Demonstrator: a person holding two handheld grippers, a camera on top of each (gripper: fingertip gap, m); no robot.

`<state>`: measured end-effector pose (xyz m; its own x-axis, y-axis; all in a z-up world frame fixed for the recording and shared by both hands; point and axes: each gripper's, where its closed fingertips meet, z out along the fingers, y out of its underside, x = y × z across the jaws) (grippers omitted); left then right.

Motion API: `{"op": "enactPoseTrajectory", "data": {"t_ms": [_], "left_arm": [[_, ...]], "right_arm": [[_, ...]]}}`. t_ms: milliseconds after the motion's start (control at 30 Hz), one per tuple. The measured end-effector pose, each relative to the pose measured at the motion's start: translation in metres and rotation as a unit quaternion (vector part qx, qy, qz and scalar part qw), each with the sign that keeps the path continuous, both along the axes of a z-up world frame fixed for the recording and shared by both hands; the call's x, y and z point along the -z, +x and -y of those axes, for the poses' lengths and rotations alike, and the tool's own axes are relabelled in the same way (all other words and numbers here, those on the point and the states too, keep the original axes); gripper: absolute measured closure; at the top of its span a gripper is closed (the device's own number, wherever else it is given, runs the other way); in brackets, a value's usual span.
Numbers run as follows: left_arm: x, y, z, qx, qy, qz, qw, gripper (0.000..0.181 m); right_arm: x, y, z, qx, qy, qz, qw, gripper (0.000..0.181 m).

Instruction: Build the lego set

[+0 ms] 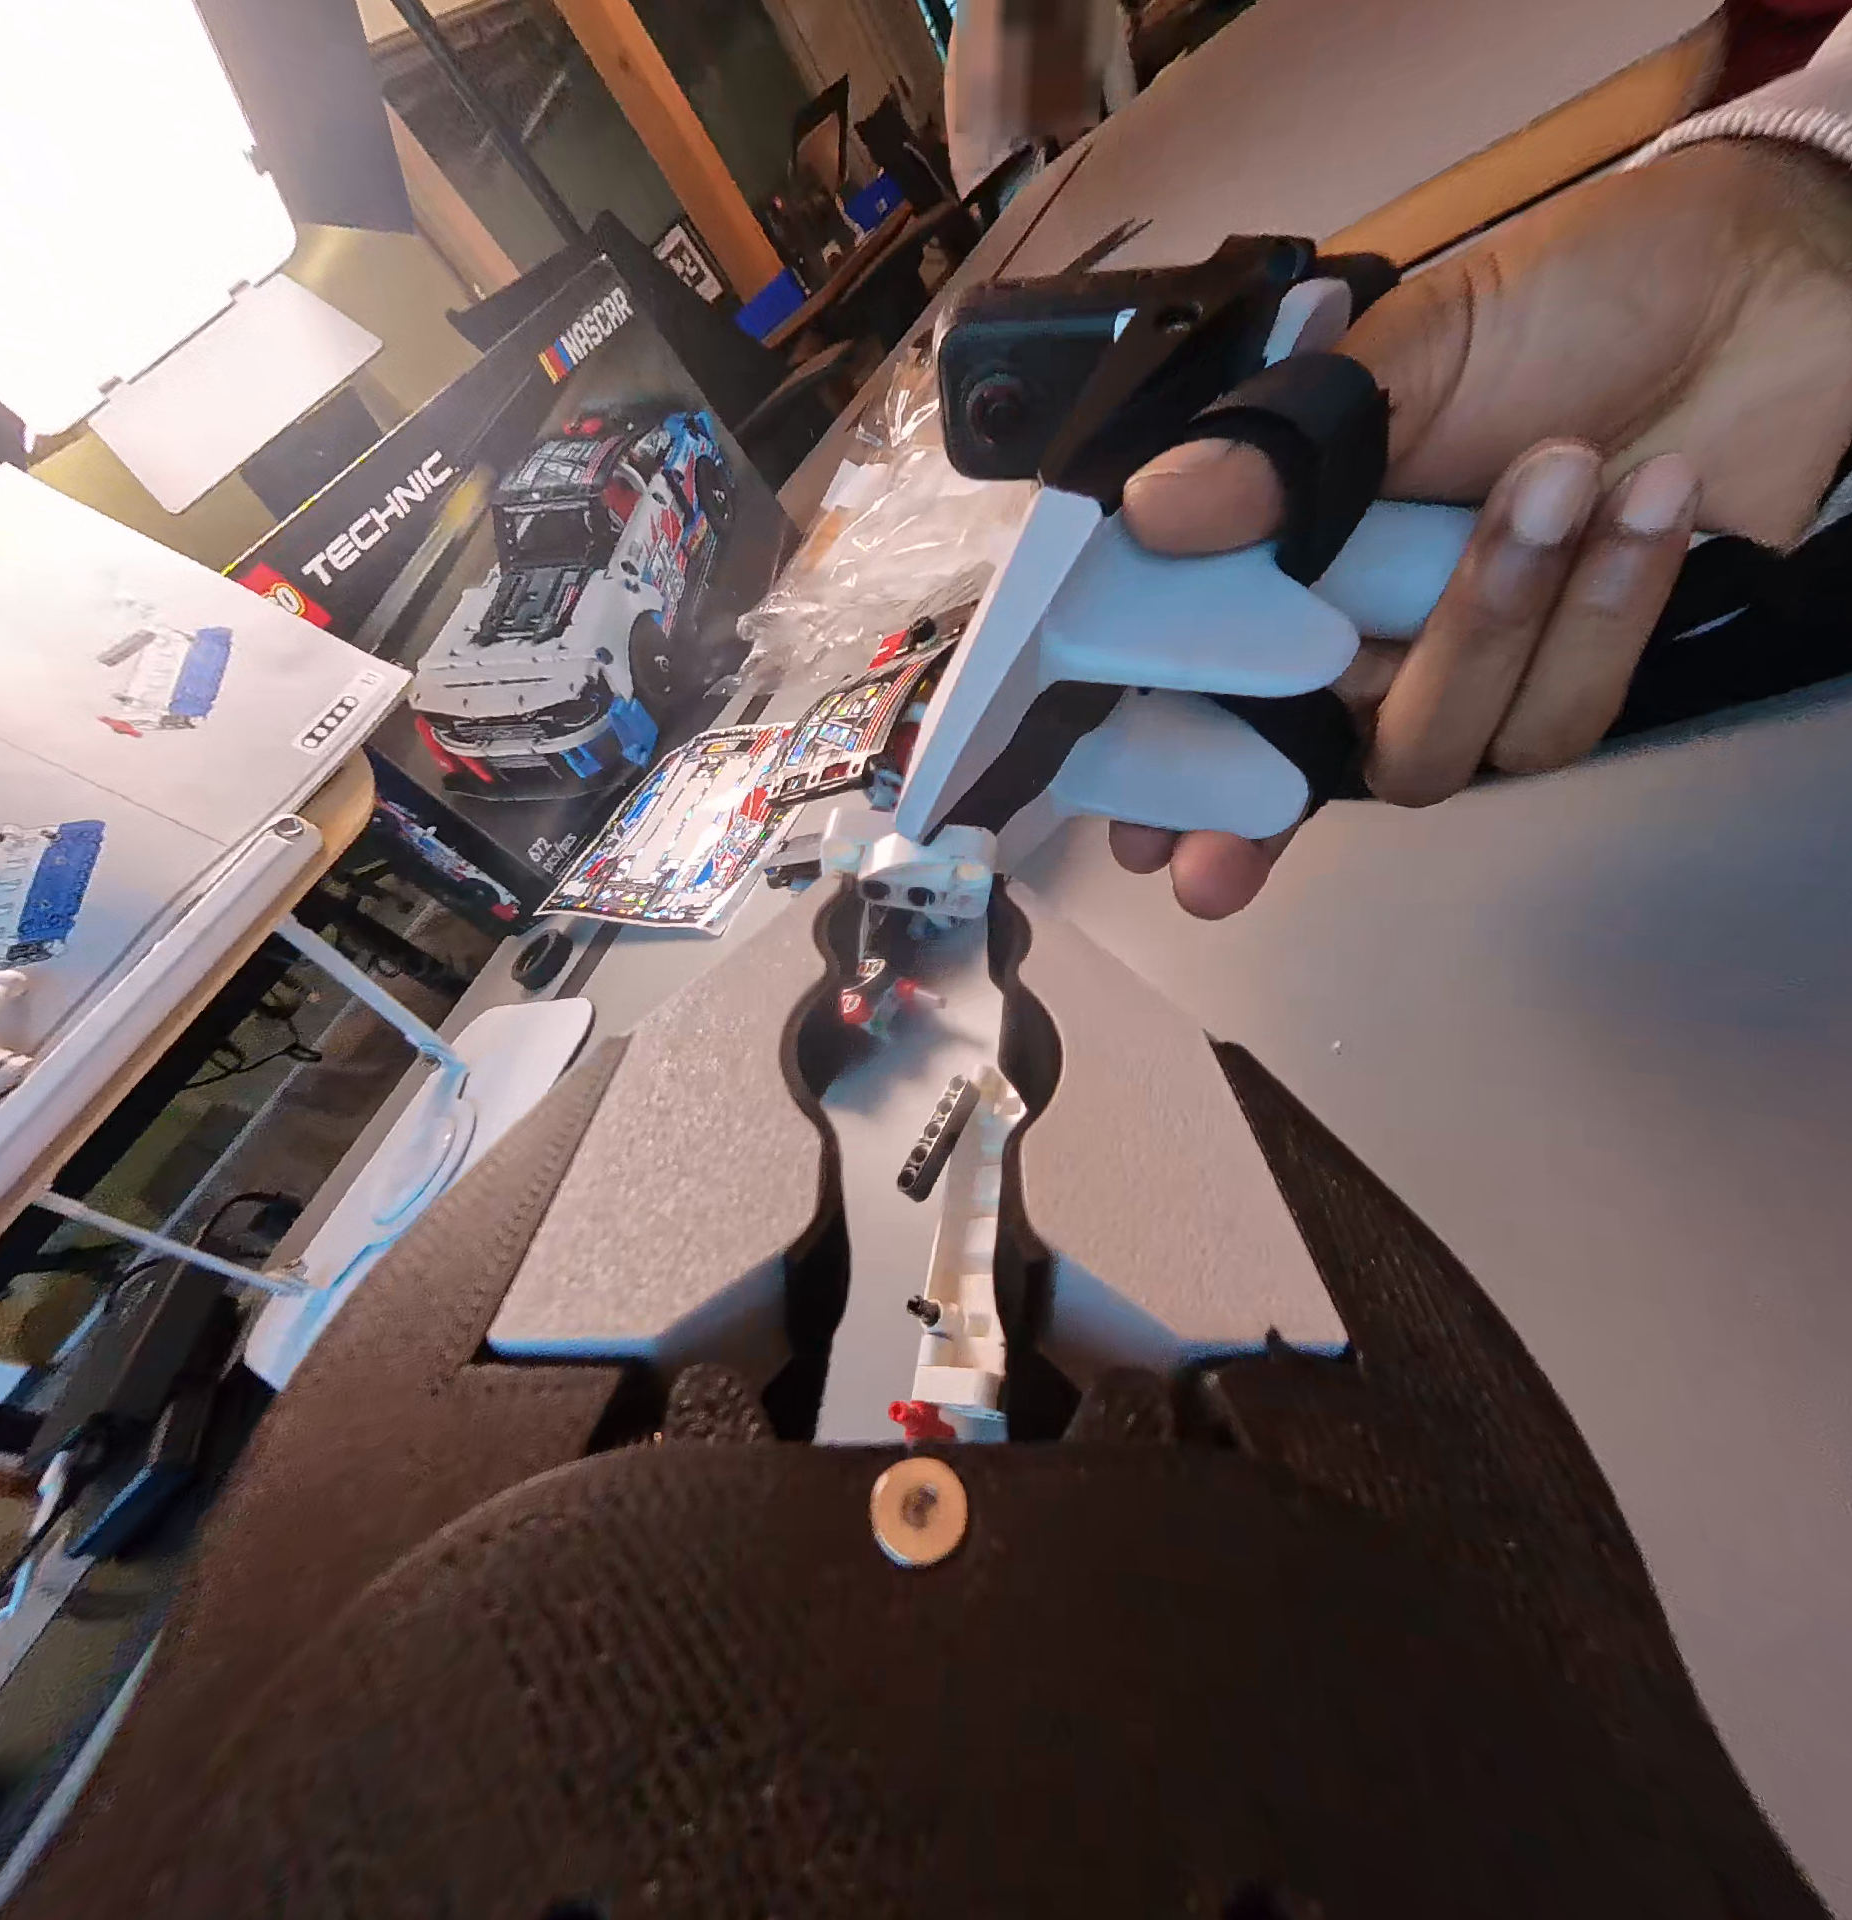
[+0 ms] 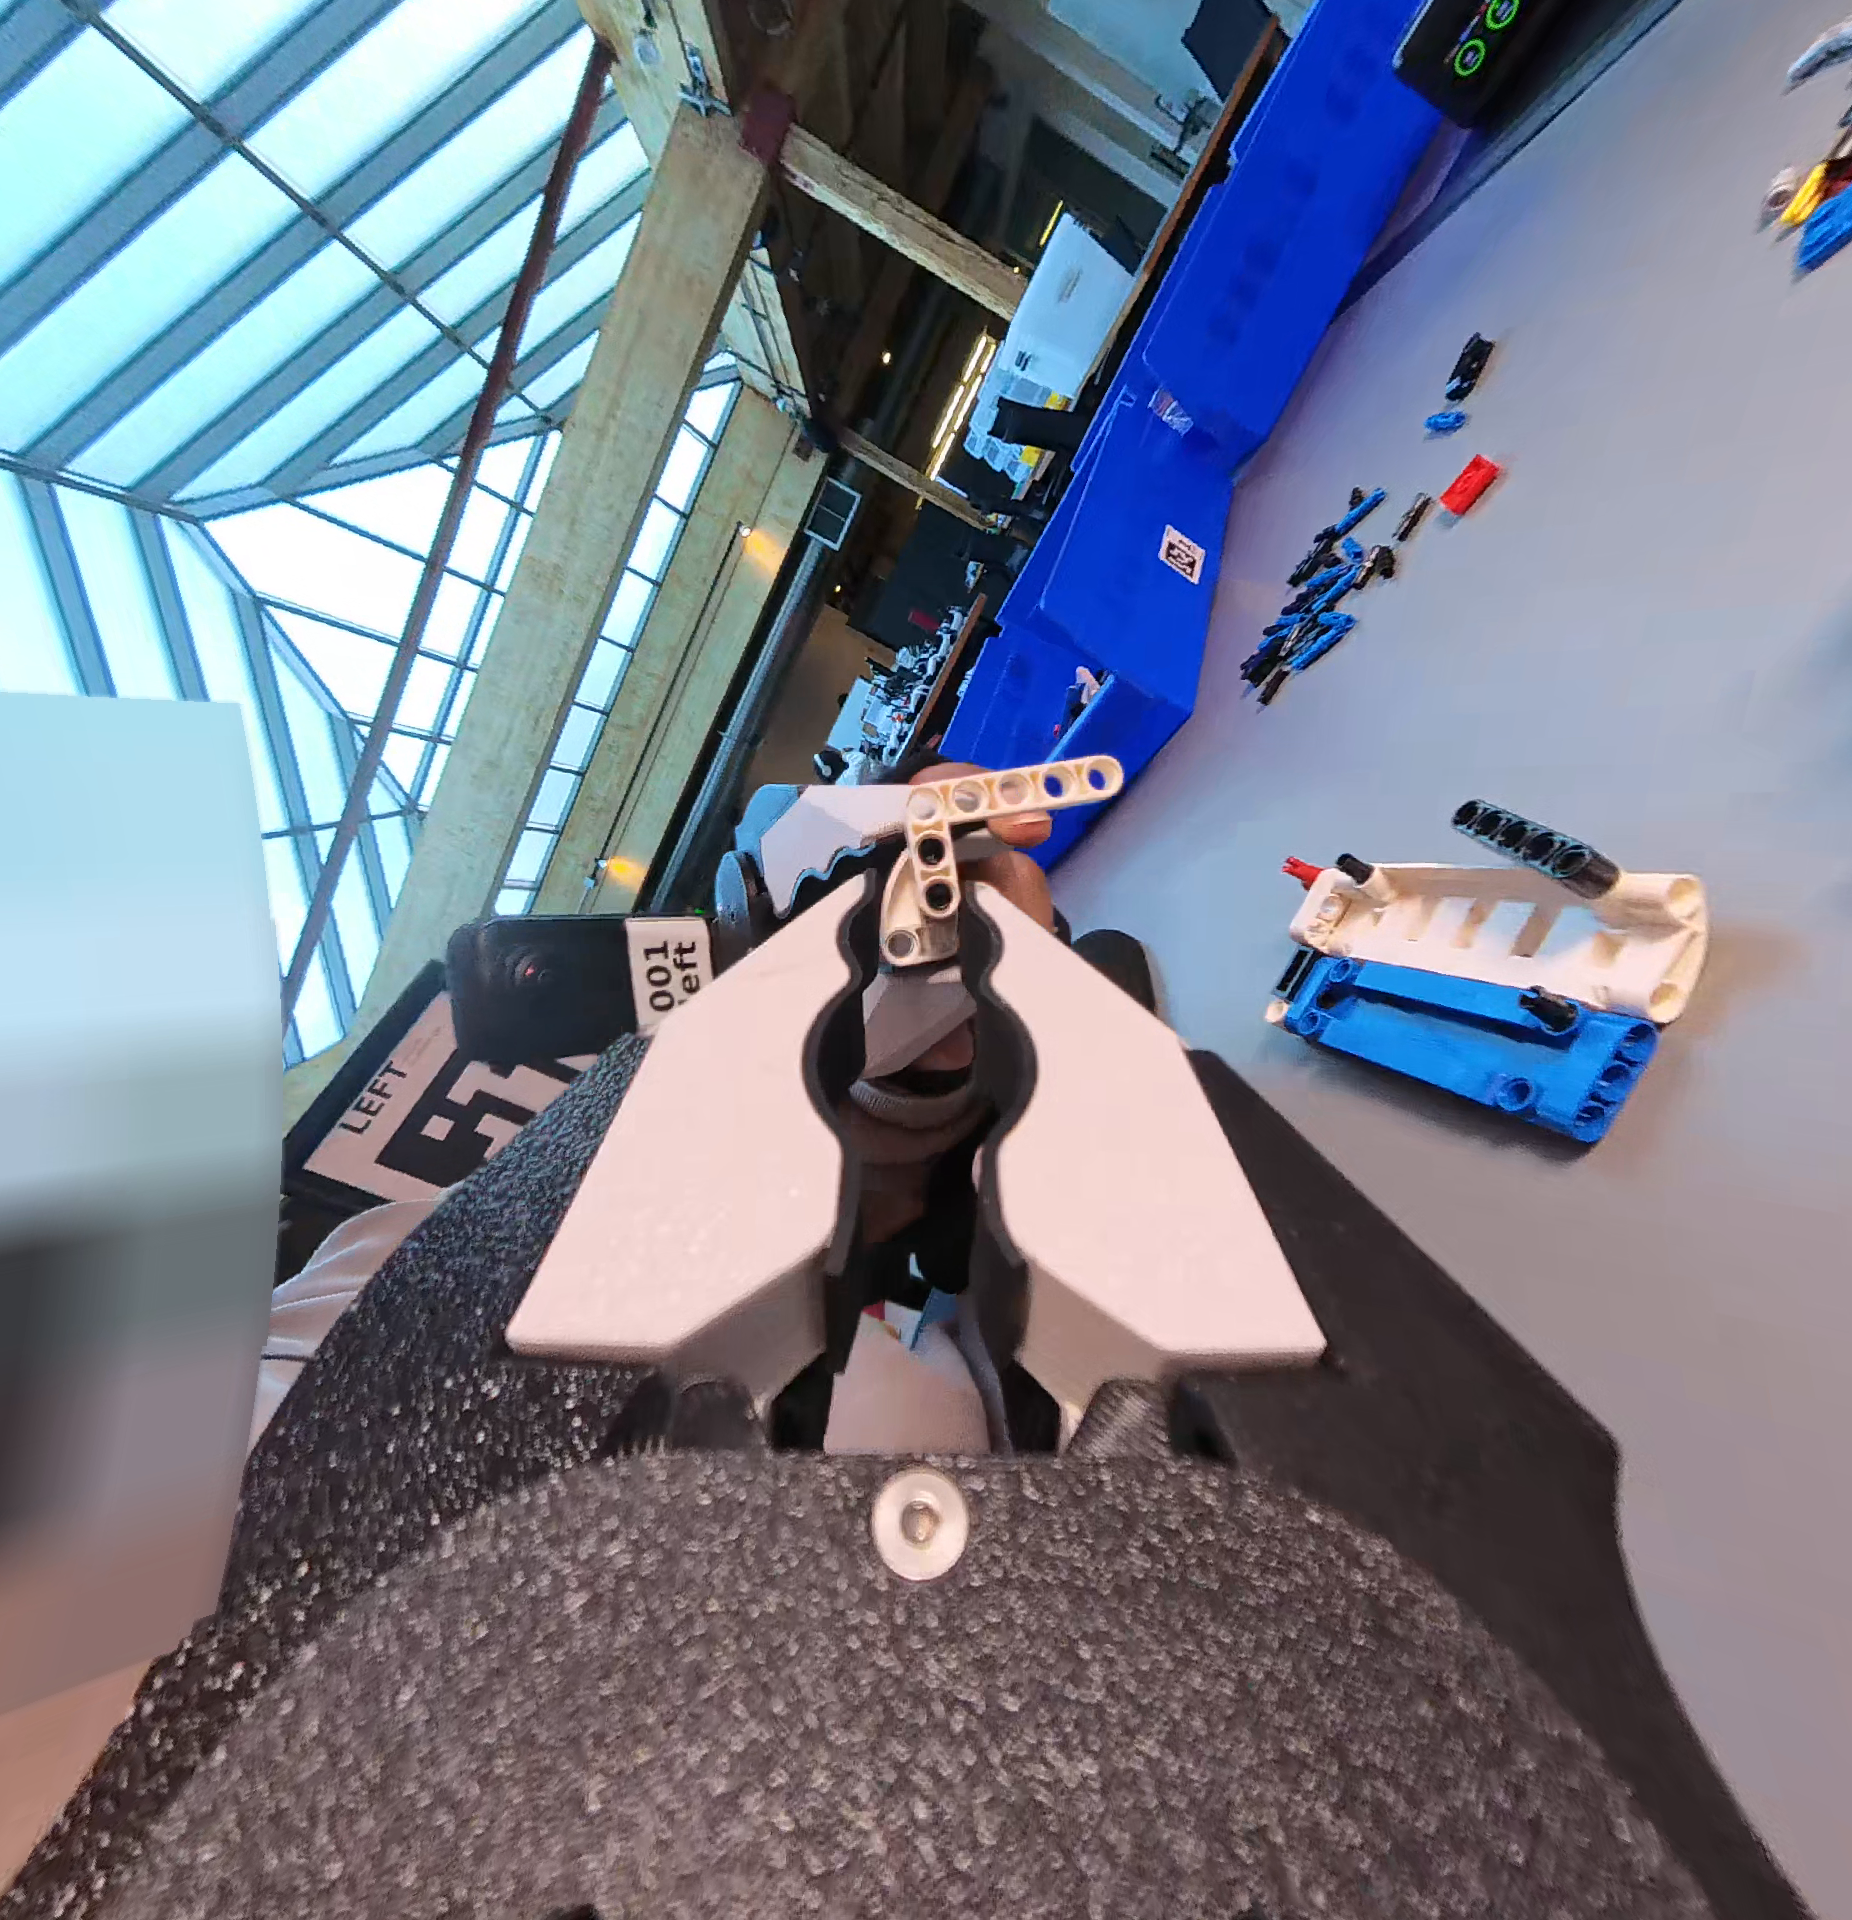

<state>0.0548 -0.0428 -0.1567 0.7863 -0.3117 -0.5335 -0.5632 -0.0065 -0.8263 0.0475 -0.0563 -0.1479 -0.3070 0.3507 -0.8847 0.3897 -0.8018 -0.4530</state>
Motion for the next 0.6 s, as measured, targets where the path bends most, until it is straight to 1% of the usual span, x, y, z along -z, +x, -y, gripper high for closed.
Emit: {"op": "enactPoseTrajectory", "data": {"t_ms": [67, 133, 167, 200, 233, 267, 300, 333, 367, 400, 433, 500, 533, 567, 600], "left_arm": [[-0.007, 0.005, 0.006, 0.024, 0.010, 0.028, 0.999, 0.160], [-0.015, 0.010, 0.013, 0.057, 0.010, 0.081, 0.995, 0.160], [-0.021, 0.009, 0.015, 0.067, 0.011, 0.121, 0.990, 0.159], [-0.027, 0.010, 0.019, 0.089, 0.009, 0.166, 0.982, 0.159], [-0.032, 0.013, 0.024, 0.122, -0.003, 0.217, 0.968, 0.159], [-0.036, 0.015, 0.029, 0.157, -0.022, 0.274, 0.949, 0.159], [-0.041, 0.016, 0.034, 0.188, -0.039, 0.330, 0.924, 0.159], [-0.046, 0.018, 0.039, 0.227, -0.055, 0.383, 0.894, 0.159], [-0.052, 0.020, 0.044, 0.266, -0.066, 0.431, 0.860, 0.160], [-0.056, 0.020, 0.048, 0.293, -0.076, 0.470, 0.830, 0.160], [-0.057, 0.020, 0.048, 0.306, -0.085, 0.493, 0.810, 0.160], [-0.059, 0.026, 0.052, 0.338, -0.095, 0.510, 0.785, 0.160], [-0.060, 0.030, 0.054, 0.347, -0.100, 0.509, 0.781, 0.160], [-0.058, 0.033, 0.054, 0.348, -0.104, 0.499, 0.787, 0.160], [-0.056, 0.035, 0.053, 0.345, -0.105, 0.487, 0.795, 0.160]], "right_arm": [[-0.007, 0.005, 0.002, -0.012, 0.006, -0.017, 1.000, 0.168], [-0.014, 0.012, 0.002, -0.020, 0.038, -0.044, 0.998, 0.165], [-0.017, 0.016, 0.004, -0.030, 0.072, -0.060, 0.995, 0.162], [-0.020, 0.022, 0.005, -0.039, 0.128, -0.085, 0.987, 0.160], [-0.023, 0.027, 0.005, -0.039, 0.196, -0.111, 0.973, 0.157], [-0.026, 0.032, 0.005, -0.036, 0.275, -0.142, 0.950, 0.156], [-0.028, 0.035, 0.003, -0.026, 0.357, -0.169, 0.918, 0.152], [-0.031, 0.036, 0.002, -0.013, 0.429, -0.193, 0.882, 0.148], [-0.035, 0.038, 0.004, -0.008, 0.482, -0.219, 0.848, 0.145], [-0.040, 0.038, 0.010, -0.013, 0.517, -0.238, 0.822, 0.143], [-0.042, 0.038, 0.017, -0.024, 0.540, -0.249, 0.804, 0.142], [-0.040, 0.031, 0.026, -0.041, 0.575, -0.247, 0.779, 0.142], [-0.037, 0.026, 0.028, -0.042, 0.588, -0.247, 0.769, 0.146], [-0.037, 0.024, 0.031, -0.042, 0.589, -0.254, 0.766, 0.154], [-0.038, 0.023, 0.035, -0.046, 0.580, -0.265, 0.769, 0.168]]}}
